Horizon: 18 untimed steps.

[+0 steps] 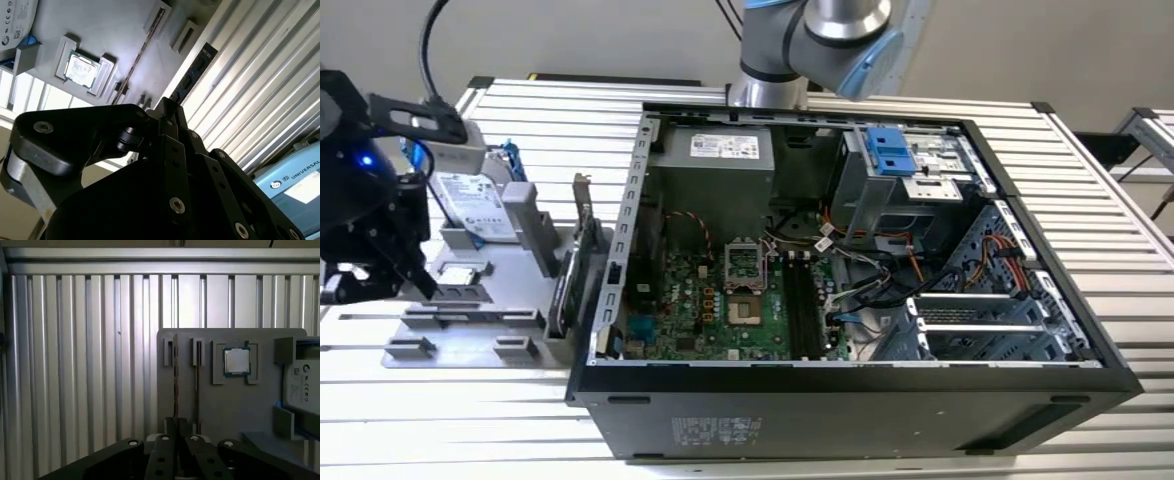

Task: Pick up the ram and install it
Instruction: 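Pick up the ram and move it above insertion slot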

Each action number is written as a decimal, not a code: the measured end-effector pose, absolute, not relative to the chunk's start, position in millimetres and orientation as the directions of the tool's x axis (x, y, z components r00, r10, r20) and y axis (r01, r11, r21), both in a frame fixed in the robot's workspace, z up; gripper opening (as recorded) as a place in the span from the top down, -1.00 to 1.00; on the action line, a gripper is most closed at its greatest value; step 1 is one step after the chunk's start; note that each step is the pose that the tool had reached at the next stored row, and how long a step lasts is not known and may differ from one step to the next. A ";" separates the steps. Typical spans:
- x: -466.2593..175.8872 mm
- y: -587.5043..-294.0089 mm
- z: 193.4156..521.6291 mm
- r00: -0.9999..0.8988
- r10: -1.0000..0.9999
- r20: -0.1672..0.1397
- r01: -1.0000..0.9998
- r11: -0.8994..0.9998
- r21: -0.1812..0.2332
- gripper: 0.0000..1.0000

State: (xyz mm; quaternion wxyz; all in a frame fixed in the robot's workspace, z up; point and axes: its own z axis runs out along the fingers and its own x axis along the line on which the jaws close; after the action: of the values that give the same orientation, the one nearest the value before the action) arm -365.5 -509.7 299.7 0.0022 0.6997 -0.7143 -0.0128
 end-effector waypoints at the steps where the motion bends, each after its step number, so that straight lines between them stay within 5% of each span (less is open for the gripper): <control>1: -365.6 -509.7 304.2 -0.021 -1.000 -0.015 -1.000 0.020 0.021 1.00; 18: -374.2 -509.7 381.6 -0.021 -1.000 -0.015 -1.000 0.020 0.021 1.00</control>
State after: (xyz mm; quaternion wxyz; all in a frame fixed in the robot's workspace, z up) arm -374.2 -509.7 381.6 0.0021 0.6997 -0.7143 -0.0128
